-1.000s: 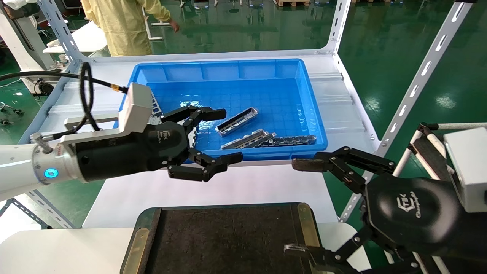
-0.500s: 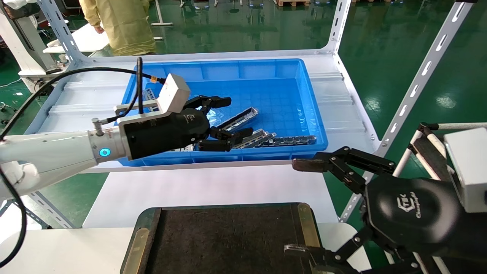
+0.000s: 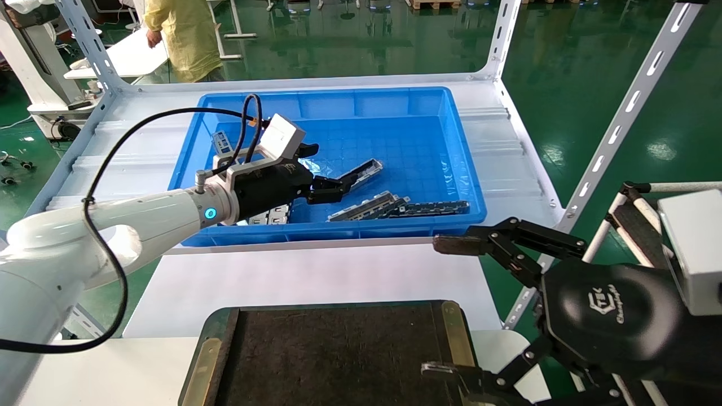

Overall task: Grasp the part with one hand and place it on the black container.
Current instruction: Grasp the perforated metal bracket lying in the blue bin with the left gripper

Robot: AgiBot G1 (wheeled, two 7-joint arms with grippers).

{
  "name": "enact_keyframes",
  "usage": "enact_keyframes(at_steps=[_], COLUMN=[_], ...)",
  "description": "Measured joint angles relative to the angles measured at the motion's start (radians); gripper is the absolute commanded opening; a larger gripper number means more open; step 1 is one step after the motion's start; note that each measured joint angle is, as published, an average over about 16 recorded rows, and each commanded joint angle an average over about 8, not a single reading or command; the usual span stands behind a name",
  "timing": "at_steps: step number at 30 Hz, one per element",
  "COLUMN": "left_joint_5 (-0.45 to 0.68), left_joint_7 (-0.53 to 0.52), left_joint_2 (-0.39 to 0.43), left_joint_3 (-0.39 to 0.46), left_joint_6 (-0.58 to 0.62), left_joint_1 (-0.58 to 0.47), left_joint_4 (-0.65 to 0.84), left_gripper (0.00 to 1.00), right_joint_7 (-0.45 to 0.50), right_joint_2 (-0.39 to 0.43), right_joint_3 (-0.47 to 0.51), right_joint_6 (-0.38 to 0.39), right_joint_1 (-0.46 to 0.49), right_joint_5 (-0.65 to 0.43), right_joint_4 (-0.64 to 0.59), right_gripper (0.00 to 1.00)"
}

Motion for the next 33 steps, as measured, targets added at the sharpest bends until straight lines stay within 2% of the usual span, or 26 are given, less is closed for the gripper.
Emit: enact_keyframes(at_steps=[6,15,16,17,23,24,25,33], left_joint_5=[-0.003,-0.012,-0.014,-0.015,-0.027,-0.03,-0.033,-0.063], left_joint_7=[-0.004,-0.054,-0.061,-0.069,-0.112,-0.118,-0.125,-0.166], left_joint_2=[0.03,0.041,0.042,0.042,0.043,0.043,0.043,0.041], left_joint_3=[0.005,0.041,0.047,0.054,0.1,0.108,0.116,0.175], left_joint_6=[-0.094,-0.155,-0.161,-0.167,-0.205,-0.211,-0.218,-0.268], left_joint_1=[0.013,0.051,0.055,0.059,0.076,0.078,0.08,0.093], left_joint_4=[-0.008,-0.074,-0.082,-0.09,-0.13,-0.135,-0.14,-0.165], left_gripper=[1.0,1.0,0.99,0.91,0.16,0.04,0.0,0.0], right_joint_7=[0.0,-0.001,-0.001,-0.001,-0.001,-0.001,-0.001,-0.001], right_joint_2=[0.0,0.0,0.0,0.0,0.001,0.001,0.001,0.001], right_joint_3=[0.0,-0.001,-0.001,-0.001,-0.002,-0.002,-0.002,-0.002], right_joint_6=[0.0,0.0,0.0,0.0,0.001,0.001,0.001,0.001], right_joint_1=[0.0,0.0,0.0,0.0,0.0,0.0,0.0,0.0], right_joint_5=[0.0,0.001,0.001,0.001,0.001,0.001,0.001,0.001], right_joint_4=[0.0,0.0,0.0,0.0,0.0,0.0,0.0,0.0], right_gripper=[1.0,1.0,0.95,0.84,0.09,0.02,0.0,0.0])
